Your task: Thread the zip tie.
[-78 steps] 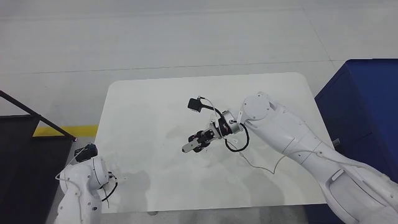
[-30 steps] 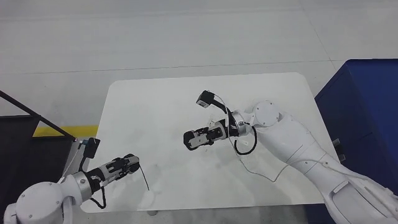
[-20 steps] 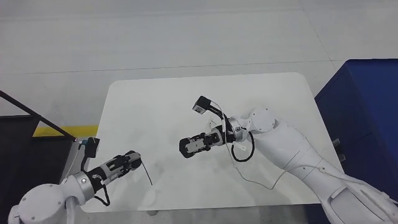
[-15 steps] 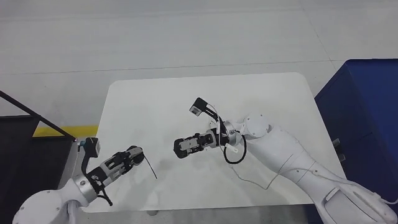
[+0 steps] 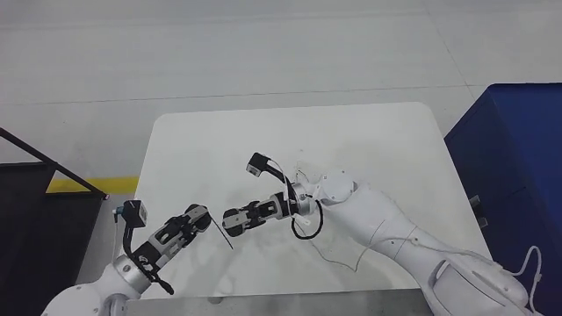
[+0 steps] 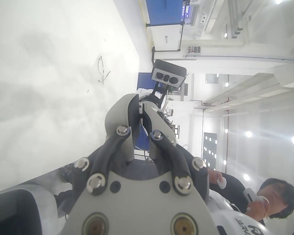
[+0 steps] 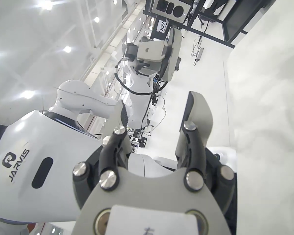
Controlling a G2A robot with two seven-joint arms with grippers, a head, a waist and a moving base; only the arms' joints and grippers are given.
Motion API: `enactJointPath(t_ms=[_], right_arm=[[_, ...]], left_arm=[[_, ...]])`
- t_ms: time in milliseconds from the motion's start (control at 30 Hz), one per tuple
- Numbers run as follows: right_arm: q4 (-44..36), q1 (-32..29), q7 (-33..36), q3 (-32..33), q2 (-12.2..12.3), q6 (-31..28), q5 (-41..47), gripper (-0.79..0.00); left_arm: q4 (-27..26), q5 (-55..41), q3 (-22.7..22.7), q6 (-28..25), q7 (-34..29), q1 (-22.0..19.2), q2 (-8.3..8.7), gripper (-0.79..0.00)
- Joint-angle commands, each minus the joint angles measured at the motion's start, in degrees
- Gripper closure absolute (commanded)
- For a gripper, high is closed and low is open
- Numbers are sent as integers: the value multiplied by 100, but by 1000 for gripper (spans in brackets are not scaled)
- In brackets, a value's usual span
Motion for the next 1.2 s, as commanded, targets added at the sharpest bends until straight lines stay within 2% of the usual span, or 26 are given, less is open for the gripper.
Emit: enactJointPath(t_ms=[0,300,367,533,767,833,1000,1167], right_arm=[[95,10,0,3,-57,-10,32,-388],[387,42,184,22,-292,-34,10,-360],[438,35,220,30,-330,-35,-19,-302],[542,28,292,84,-409,-63,-84,-246],[560,13,344,147,-483,-103,-317,-262],[547,7,345,179,-498,-102,-352,-231],[496,-30,320,283,-519,-127,-409,-234],[449,-83,319,390,-522,-128,-456,-185]], left_arm=[[-17,-30,25,-45,6,38,15,0],[-7,-129,126,-388,353,181,71,0],[-3,-177,143,-480,499,222,77,0],[9,-205,196,-616,692,306,103,0],[14,-47,339,-886,960,400,141,0],[2,-32,356,-918,1009,413,153,0],[-16,-24,383,-973,1092,454,185,0],[-26,-83,392,-1041,1139,498,216,0]])
